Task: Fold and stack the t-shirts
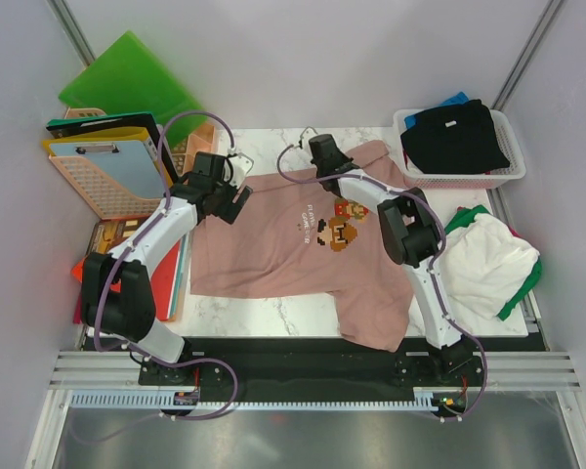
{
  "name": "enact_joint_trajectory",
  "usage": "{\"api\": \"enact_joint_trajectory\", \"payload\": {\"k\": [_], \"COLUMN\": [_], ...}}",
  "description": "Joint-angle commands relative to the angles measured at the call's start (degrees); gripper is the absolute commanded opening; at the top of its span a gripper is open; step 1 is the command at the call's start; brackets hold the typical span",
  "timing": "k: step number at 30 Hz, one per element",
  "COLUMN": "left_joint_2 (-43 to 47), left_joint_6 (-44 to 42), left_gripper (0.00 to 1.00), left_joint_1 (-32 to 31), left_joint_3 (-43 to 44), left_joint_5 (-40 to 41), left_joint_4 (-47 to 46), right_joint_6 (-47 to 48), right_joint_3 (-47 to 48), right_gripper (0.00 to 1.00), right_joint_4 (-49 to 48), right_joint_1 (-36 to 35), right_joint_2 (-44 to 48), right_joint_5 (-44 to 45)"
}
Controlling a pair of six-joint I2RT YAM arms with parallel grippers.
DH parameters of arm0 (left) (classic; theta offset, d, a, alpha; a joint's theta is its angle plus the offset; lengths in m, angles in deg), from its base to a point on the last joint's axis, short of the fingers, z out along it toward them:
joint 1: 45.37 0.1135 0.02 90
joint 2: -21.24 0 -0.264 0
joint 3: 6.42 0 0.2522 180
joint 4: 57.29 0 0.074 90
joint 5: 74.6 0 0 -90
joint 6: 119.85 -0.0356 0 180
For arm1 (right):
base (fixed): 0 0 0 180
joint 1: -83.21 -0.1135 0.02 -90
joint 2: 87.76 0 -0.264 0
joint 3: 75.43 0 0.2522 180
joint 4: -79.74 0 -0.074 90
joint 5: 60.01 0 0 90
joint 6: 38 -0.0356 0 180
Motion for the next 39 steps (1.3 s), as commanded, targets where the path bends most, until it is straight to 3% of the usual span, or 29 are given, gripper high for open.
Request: {"api": "enact_joint_trajectory", "payload": {"k": [1, 3, 8, 9, 10, 11, 13, 14, 22, 28, 31, 34, 35, 37, 38, 39], "left_joint_2": [-0.13, 0.04, 0.13, 0.05, -0.04, -0.22, -0.31, -0.22, 0.57, 2.33, 3.03, 4.00, 4.35, 5.40, 5.58, 5.50], "left_joint_6": [-1.76, -1.76, -2.02, -1.93, -2.02, -2.02, -2.02, -1.93, -1.84, -1.49, -1.05, -0.70, -0.87, -1.49, -1.84, -3.15], "left_gripper": [0.84, 0.84, 0.84, 0.84, 0.84, 0.84, 0.84, 0.84, 0.84, 0.84, 0.84, 0.84, 0.85, 0.86, 0.86, 0.87], "left_joint_1": [-0.23, -0.32, -0.31, -0.32, -0.32, -0.32, -0.32, -0.32, -0.58, -0.58, -0.58, -0.58, -0.58, -0.49, -0.23, -0.23], "left_joint_3": [-0.62, -0.88, -1.67, -1.85, -1.94, -1.94, -1.94, -1.94, -2.38, -2.90, -2.99, -3.34, -3.43, -3.17, -2.56, -0.90], "left_joint_5": [0.00, 0.00, -0.35, -0.44, -0.53, -0.53, -0.97, -1.06, -1.06, -0.62, -1.06, -1.94, -2.20, -4.56, -12.49, -17.62], "left_joint_4": [-1.91, -1.91, -2.00, -2.00, -1.91, -1.91, -2.00, -1.83, -1.83, -2.18, -2.53, -2.35, -2.35, -0.52, 1.67, 6.47], "right_joint_6": [2.22, 3.53, 11.60, 15.19, 19.32, 19.36, 23.31, 23.05, 7.68, 5.92, 0.22, -9.10, -10.60, -12.72, -10.89, -7.57], "right_joint_3": [8.00, 12.92, 17.85, 18.21, 18.73, 18.48, 17.86, 16.81, 2.07, -15.50, -19.31, -21.59, -21.69, -21.08, -20.03, -19.24], "right_gripper": [0.00, 0.00, 0.00, 0.06, 0.43, 0.59, 0.83, 0.87, 0.92, 0.93, 0.93, 0.93, 0.93, 0.94, 0.95, 0.98], "right_joint_4": [-4.32, -4.40, -15.90, -19.31, -22.30, -22.33, -28.38, -29.61, -21.90, -26.03, -18.49, -1.29, 10.86, 22.00, 34.32, 39.66], "right_joint_1": [-1.19, -1.63, -2.16, -2.59, -2.94, -2.95, -3.12, -3.12, -2.95, -3.04, -2.95, -2.86, -2.77, -0.85, 0.64, 0.83], "right_joint_2": [-3.61, -7.03, -13.80, -14.95, -17.14, -17.16, -19.09, -18.92, -5.05, 10.86, 18.51, 26.41, 30.61, 34.41, 36.70, 37.41], "right_joint_5": [3.53, 4.40, 13.09, 15.03, 17.57, 19.51, 22.33, 24.52, 25.06, 24.89, 22.96, 12.10, -3.43, -23.33, -42.51, -49.92]}}
